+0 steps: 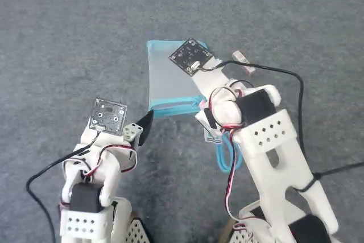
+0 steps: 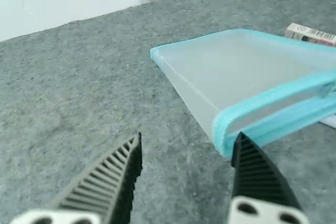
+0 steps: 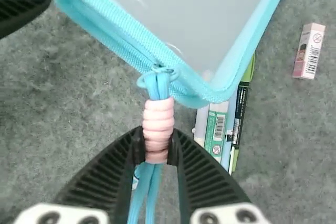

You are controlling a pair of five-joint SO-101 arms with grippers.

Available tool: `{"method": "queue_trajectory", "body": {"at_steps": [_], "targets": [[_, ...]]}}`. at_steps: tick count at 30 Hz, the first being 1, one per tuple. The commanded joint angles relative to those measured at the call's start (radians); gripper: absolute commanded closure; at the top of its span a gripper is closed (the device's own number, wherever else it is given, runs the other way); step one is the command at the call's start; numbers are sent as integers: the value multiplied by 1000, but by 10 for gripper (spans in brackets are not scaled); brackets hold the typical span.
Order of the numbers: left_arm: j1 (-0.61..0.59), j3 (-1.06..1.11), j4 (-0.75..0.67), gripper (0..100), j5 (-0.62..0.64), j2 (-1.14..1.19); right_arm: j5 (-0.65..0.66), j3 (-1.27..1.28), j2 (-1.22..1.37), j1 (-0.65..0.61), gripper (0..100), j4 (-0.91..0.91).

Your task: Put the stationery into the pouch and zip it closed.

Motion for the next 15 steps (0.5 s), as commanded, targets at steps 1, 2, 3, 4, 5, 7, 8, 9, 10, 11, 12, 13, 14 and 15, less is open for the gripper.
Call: {"method": "queue_trajectory", "body": {"at_steps": [1, 2, 3, 4, 5, 7, 8, 9, 10, 11, 12, 13, 14, 15], "targets": [[0, 18, -74, 731, -29, 5, 14, -126, -47, -28, 991, 94], [0, 27, -89, 731, -29, 5, 14, -141, -47, -45, 991, 120], [0, 35, -94, 731, -31, 5, 12, -155, -47, -65, 991, 142], [0, 36, -97, 731, -31, 5, 12, -164, -47, -85, 991, 160], [0, 36, -97, 731, -29, 5, 12, -167, -47, -99, 991, 170], [0, 36, -97, 731, -29, 5, 11, -167, -47, -117, 991, 180], [0, 36, -97, 731, -29, 5, 11, -167, -47, -119, 991, 182], [0, 36, -97, 732, -29, 5, 11, -166, -47, -119, 991, 182], [0, 38, -97, 732, -29, 5, 11, -166, -47, -117, 991, 182], [0, 38, -98, 732, -31, 5, 12, -166, -50, -116, 991, 185], [0, 38, -100, 732, -32, 5, 15, -166, -50, -116, 991, 196], [0, 39, -101, 732, -32, 5, 18, -166, -53, -119, 991, 205], [0, 44, -103, 732, -32, 5, 18, -164, -56, -119, 991, 211], [0, 53, -106, 732, -34, 5, 20, -164, -56, -119, 991, 217]]}}
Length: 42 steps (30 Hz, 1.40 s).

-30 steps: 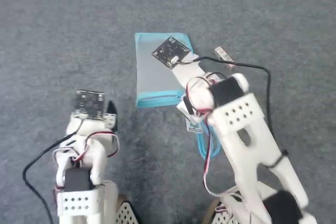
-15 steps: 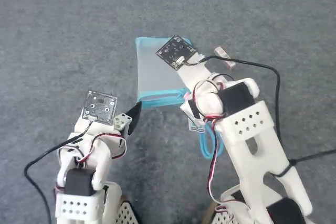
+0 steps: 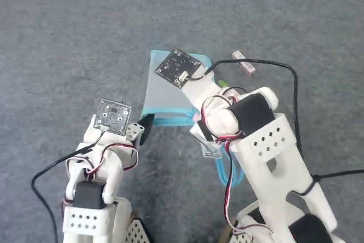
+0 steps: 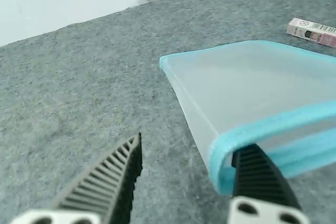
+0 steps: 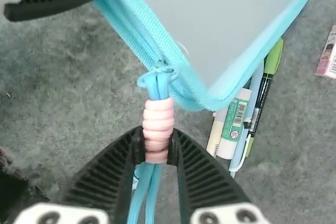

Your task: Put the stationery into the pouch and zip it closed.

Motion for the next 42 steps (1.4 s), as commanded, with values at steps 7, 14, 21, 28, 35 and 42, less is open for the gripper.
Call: {"method": "queue_trajectory", "body": {"at_steps": [7, 14, 21, 28, 35, 42], "targets": [[-5, 51, -89, 735, -12, 3, 41, -55, -56, -12, 991, 38], [2, 61, -115, 839, -8, 2, 48, -54, -56, -12, 991, 53], [-3, 110, -172, 878, -12, -3, 49, -46, -56, -12, 991, 54], [-14, 108, -170, 987, 14, 0, 43, 37, -56, -10, 991, 15], [-106, 108, -170, 987, 41, -6, 41, 37, -58, -12, 991, 10], [-106, 107, -170, 987, 44, -5, 41, 37, -58, -12, 983, 10]]}}
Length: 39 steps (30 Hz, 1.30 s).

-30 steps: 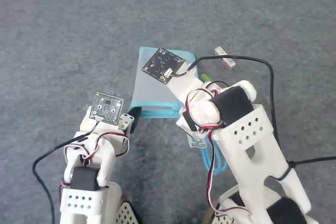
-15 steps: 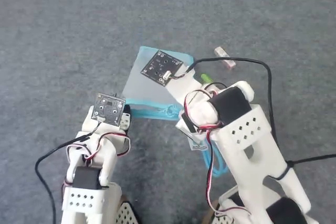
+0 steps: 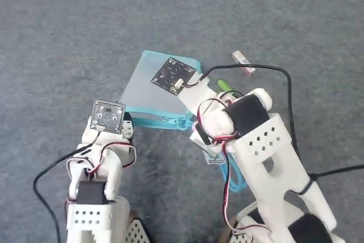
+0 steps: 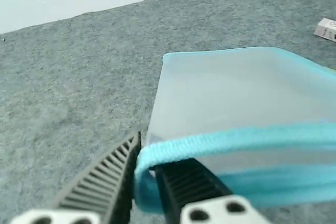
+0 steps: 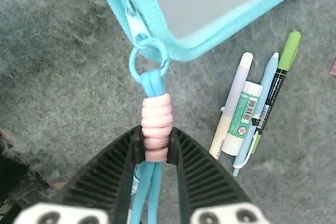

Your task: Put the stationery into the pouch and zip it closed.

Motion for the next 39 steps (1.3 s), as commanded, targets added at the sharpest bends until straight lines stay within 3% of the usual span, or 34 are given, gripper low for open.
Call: {"method": "queue_trajectory", "body": {"at_steps": [1, 5, 18, 24, 27, 30, 39], "targets": [[-26, -16, -29, 987, 17, -3, 5, -9, -58, 1, 971, -2], [-35, -30, -17, 987, 49, 2, 5, -9, -58, 7, 920, 7], [-31, -67, 54, 987, 104, 2, 5, -5, -70, 21, 926, 8], [-37, -82, 49, 987, 127, 2, 34, 192, -143, 271, 925, -170], [-106, -84, 43, 987, 155, 2, 32, 318, -101, 366, 922, -271], [-166, -82, 43, 987, 157, -5, 31, 370, -19, 417, 924, -321], [-164, -58, 43, 987, 150, -6, 104, 261, 208, 559, 920, -467]]}}
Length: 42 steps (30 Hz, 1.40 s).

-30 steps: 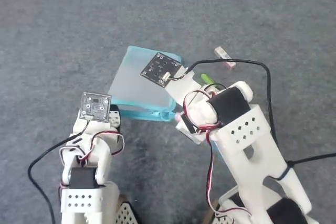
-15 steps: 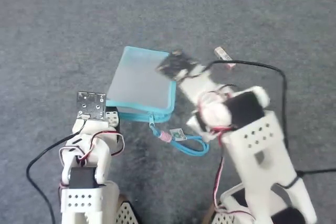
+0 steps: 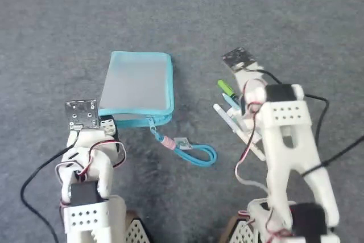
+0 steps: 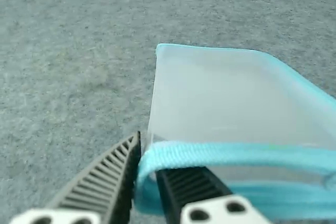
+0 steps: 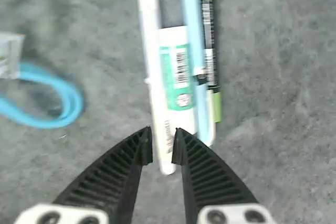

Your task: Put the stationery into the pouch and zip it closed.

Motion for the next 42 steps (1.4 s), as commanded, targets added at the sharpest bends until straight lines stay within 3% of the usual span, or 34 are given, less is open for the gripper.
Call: {"method": "queue_trajectory", "body": {"at_steps": [1, 5, 10, 15, 19, 26, 35, 38, 42], "targets": [[-8, -42, -11, 987, 15, -6, 40, -149, 93, 68, 920, -35], [-8, -42, -11, 987, 15, -6, 55, -333, 248, 96, 846, -56], [-8, -41, -11, 987, 15, -6, 83, -509, 443, 45, 745, -116], [-8, -31, -11, 987, 14, -6, 144, -617, 601, 50, 764, -45], [-6, -31, -28, 987, 14, -6, 322, -488, 625, 102, 764, -53], [-6, -22, -61, 987, 14, -6, 399, -176, 513, 151, 767, -249], [-6, -21, -55, 987, 14, -3, 345, -84, 291, 165, 767, -200], [-6, -21, -55, 987, 14, 0, 361, -64, 186, 133, 767, -88], [-8, -21, -54, 987, 14, 0, 362, 49, 84, 77, 767, -82]]}}
